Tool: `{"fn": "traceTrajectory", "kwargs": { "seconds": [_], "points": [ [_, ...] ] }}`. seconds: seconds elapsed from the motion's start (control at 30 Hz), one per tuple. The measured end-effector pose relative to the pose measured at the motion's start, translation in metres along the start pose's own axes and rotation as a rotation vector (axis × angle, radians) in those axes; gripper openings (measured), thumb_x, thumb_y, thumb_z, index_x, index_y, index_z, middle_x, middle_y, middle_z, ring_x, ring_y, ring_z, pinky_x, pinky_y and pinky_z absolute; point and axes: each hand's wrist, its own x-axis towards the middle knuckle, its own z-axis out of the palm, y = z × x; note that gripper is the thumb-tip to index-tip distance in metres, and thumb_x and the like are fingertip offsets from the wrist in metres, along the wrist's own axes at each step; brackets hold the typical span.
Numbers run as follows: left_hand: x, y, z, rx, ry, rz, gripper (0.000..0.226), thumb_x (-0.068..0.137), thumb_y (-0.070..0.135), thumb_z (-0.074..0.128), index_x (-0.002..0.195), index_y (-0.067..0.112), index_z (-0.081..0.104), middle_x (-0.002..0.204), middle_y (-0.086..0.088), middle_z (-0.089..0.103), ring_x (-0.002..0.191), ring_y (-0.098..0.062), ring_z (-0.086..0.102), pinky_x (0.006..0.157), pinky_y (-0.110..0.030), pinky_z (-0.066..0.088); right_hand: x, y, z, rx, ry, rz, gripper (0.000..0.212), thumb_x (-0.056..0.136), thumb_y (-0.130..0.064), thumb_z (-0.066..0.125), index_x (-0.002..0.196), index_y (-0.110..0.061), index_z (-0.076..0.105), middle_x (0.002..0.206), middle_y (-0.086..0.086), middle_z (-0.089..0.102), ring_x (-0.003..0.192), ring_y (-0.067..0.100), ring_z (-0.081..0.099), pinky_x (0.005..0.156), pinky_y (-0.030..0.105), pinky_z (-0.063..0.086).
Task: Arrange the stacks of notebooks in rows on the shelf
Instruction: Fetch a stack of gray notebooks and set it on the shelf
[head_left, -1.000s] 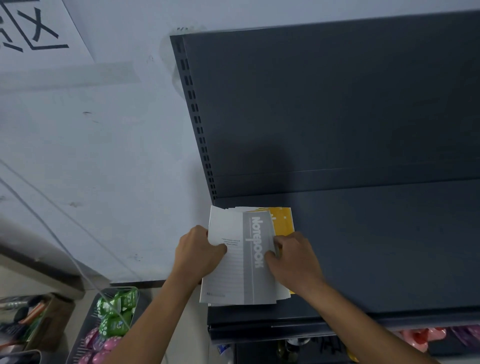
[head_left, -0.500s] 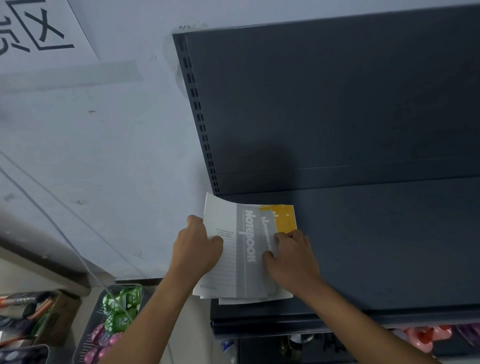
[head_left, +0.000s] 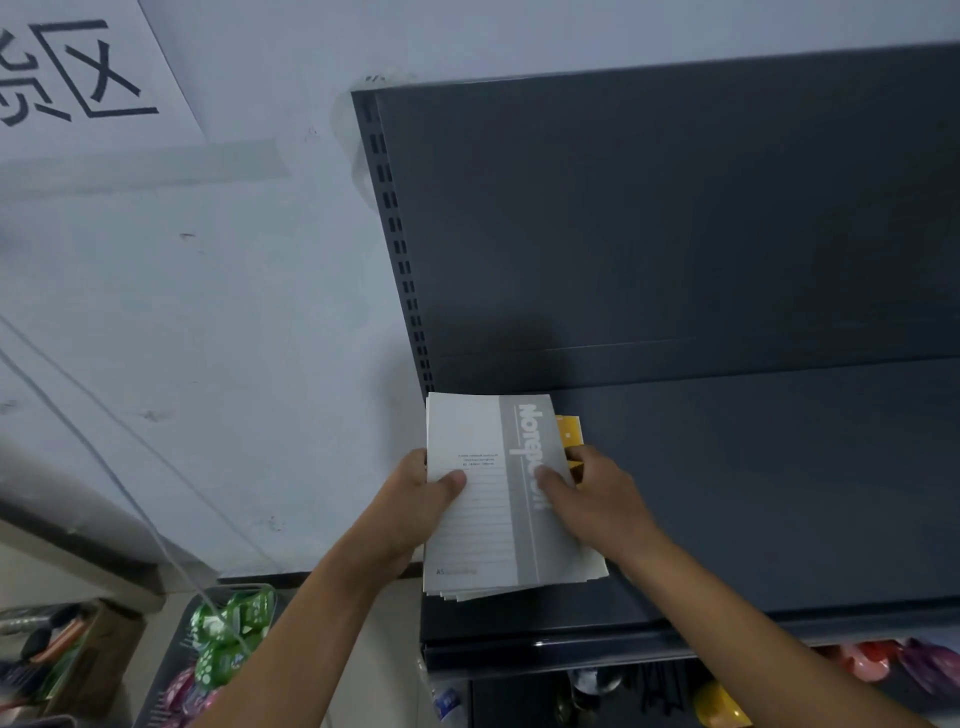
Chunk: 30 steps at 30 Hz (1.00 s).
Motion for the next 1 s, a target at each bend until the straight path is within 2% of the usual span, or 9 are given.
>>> {"fn": "traceTrajectory", "kwargs": {
  "seconds": [0.1, 0.23, 0.3, 0.4, 0.53, 0.67, 0.83, 0.9, 1.0],
  "points": [
    [0.002, 0.006, 0.002, -0.001, -0.053, 0.014, 0.023, 0.103, 0.023, 0.055, 0.123, 0.011, 0.058, 0.115, -0.002, 0.072, 0.102, -0.019, 0.07, 0.092, -0.041, 0.057, -0.003, -0.003, -0.012, 0.139, 0.045, 0.061, 0.038, 0.09, -0.04, 0.07, 0.122, -0.021, 0.059, 0.101, -0.009, 0.07, 0.091, 0.008, 0.068, 0.07, 0.024, 0.053],
    [0.004, 0.019, 0.01, 0.554, 0.032, 0.115, 0.041, 0.103, 0.041, 0.05, 0.132, 0.013, 0.046, 0.124, -0.004, 0.062, 0.106, -0.022, 0.062, 0.085, -0.034, 0.052, -0.013, -0.006, -0.022, 0.083, 0.074, 0.087, 0.025, 0.086, -0.036, 0.076, 0.106, -0.026, 0.065, 0.092, -0.01, 0.072, 0.083, 0.005, 0.069, 0.066, 0.022, 0.055],
    [0.003, 0.027, 0.016, 0.66, 0.07, 0.162, 0.048, 0.101, 0.045, 0.051, 0.134, 0.011, 0.045, 0.127, -0.008, 0.061, 0.109, -0.027, 0.061, 0.087, -0.037, 0.051, -0.02, -0.007, -0.028, 0.062, 0.074, 0.098, 0.024, 0.085, -0.035, 0.078, 0.106, -0.027, 0.067, 0.092, -0.013, 0.072, 0.082, 0.002, 0.068, 0.061, 0.016, 0.05],
    [-0.002, 0.037, 0.024, 0.676, 0.084, 0.229, 0.052, 0.095, 0.048, 0.059, 0.13, 0.011, 0.047, 0.121, -0.007, 0.062, 0.106, -0.028, 0.062, 0.086, -0.039, 0.052, -0.03, -0.006, -0.043, 0.036, 0.119, 0.105, 0.023, 0.085, -0.034, 0.079, 0.106, -0.027, 0.071, 0.091, -0.015, 0.073, 0.082, 0.0, 0.068, 0.059, 0.012, 0.048],
    [-0.008, 0.052, 0.045, 0.632, 0.08, 0.278, 0.05, 0.09, 0.05, 0.066, 0.12, 0.013, 0.048, 0.105, 0.001, 0.059, 0.091, -0.021, 0.059, 0.073, -0.035, 0.048, -0.046, -0.003, -0.069, 0.014, 0.222, 0.092, 0.018, 0.085, -0.031, 0.079, 0.101, -0.027, 0.071, 0.088, -0.01, 0.074, 0.082, 0.006, 0.07, 0.065, 0.018, 0.053],
    [-0.013, 0.064, 0.079, 0.618, 0.071, 0.368, 0.042, 0.094, 0.049, 0.061, 0.112, 0.015, 0.046, 0.105, -0.002, 0.063, 0.081, -0.015, 0.056, 0.065, -0.031, 0.042, -0.063, 0.01, -0.102, -0.041, 0.286, 0.066, 0.014, 0.087, -0.029, 0.077, 0.099, -0.033, 0.069, 0.084, -0.019, 0.069, 0.08, -0.003, 0.063, 0.062, 0.01, 0.043],
    [-0.024, 0.086, 0.137, 0.694, 0.031, 0.471, 0.035, 0.096, 0.046, 0.059, 0.105, 0.016, 0.044, 0.093, 0.002, 0.058, 0.067, -0.005, 0.049, 0.053, -0.022, 0.034, -0.082, 0.043, -0.152, -0.089, 0.346, 0.076, 0.02, 0.09, -0.028, 0.074, 0.109, -0.026, 0.071, 0.082, -0.025, 0.061, 0.075, -0.007, 0.056, 0.059, 0.007, 0.036],
    [-0.03, 0.094, 0.167, 0.704, 0.004, 0.473, 0.038, 0.096, 0.047, 0.058, 0.11, 0.014, 0.046, 0.098, 0.0, 0.06, 0.075, -0.013, 0.056, 0.059, -0.026, 0.04, -0.093, 0.06, -0.177, -0.104, 0.375, 0.081, 0.022, 0.09, -0.029, 0.073, 0.112, -0.024, 0.072, 0.083, -0.022, 0.062, 0.077, -0.001, 0.058, 0.061, 0.01, 0.039],
    [-0.044, 0.106, 0.222, 0.699, -0.027, 0.472, 0.043, 0.096, 0.046, 0.059, 0.118, 0.012, 0.048, 0.107, -0.003, 0.063, 0.082, -0.019, 0.055, 0.067, -0.031, 0.042, -0.11, 0.09, -0.22, -0.135, 0.407, 0.107, 0.025, 0.09, -0.032, 0.072, 0.112, -0.02, 0.071, 0.089, -0.012, 0.067, 0.088, 0.014, 0.064, 0.074, 0.024, 0.048]
  ]
}}
